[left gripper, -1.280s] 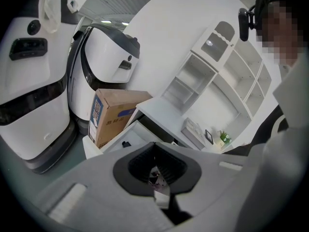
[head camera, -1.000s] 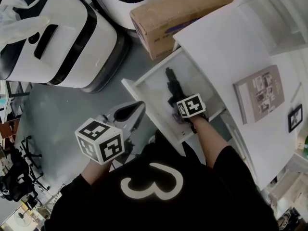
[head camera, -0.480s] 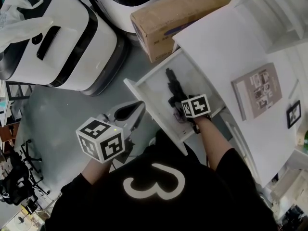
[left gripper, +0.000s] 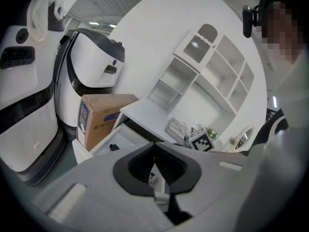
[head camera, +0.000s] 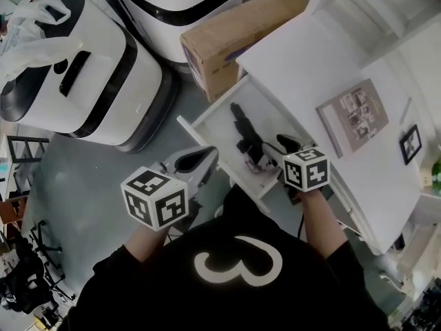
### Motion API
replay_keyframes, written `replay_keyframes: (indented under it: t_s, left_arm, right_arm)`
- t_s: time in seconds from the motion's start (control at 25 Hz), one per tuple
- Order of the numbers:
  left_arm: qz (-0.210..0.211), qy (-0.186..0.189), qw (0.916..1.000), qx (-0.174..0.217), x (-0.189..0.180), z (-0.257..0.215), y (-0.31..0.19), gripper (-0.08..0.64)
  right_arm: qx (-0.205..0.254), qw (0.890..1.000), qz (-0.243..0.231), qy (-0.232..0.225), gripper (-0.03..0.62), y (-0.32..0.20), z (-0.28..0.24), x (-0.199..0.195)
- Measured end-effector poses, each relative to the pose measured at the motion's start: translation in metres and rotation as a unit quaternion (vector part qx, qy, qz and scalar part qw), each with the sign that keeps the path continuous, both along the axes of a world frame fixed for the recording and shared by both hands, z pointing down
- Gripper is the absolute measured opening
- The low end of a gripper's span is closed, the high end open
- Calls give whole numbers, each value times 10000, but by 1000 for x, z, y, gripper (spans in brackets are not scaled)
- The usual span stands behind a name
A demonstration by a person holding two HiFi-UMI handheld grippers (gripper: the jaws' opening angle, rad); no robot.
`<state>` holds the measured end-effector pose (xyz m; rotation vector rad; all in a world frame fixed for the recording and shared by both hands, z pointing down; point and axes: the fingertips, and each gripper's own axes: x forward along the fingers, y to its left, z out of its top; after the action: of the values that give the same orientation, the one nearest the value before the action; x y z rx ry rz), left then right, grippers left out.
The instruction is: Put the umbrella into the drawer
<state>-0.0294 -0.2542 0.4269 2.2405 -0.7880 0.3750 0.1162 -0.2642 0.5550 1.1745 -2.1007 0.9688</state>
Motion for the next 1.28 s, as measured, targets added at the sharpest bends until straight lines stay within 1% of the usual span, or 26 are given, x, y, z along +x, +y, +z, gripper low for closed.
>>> replay_keyframes:
  t_s: [0.04,0.12,0.16,0.24,0.28,0.36,0.4,0.6,0.88,1.12,1.28]
  left_arm:
    - [70,30,10000,30,3,-4,3,9]
    - [199,116,9997,83,10,-12,8,9]
    - [259,175,9994,112,14,-18,11,9]
    - [393,282,9986,206,25,-30,19,9]
    - [469,321,9980,269,31,-36,23,9]
    - [624,380,9966,386,40,-48,31,9]
    - [695,408,9958,431,44,-53,36,9]
    - [935,553,9919,658,57,-79,60,9]
    - [1159,594,9869,951,64,-103,90,9]
    - [1220,584,9848,1089,63,-111,104,9]
    - [1183,578,9849,1120,57,-114,106,9]
  right_arm:
    - [171,9998,39,-95,191,4,-17,-1]
    - [507,9982,124,-293,169,14,-49,-1]
    - [687,9965,185,-436,135,19,-66,0]
    - [1017,9911,319,-798,90,30,-101,2]
    - [1133,9883,359,-960,67,37,-115,2]
    - [1296,9840,399,-1153,45,51,-138,3]
    - [1389,9820,418,-1207,9,58,-147,4]
    - [1908,9697,480,-1451,3,93,-191,3]
    - [2377,9582,535,-1500,3,127,-222,-5]
    - [2535,9543,523,-1491,3,142,-227,-10]
    - [2552,9549,629,-1383,3,145,-229,-7]
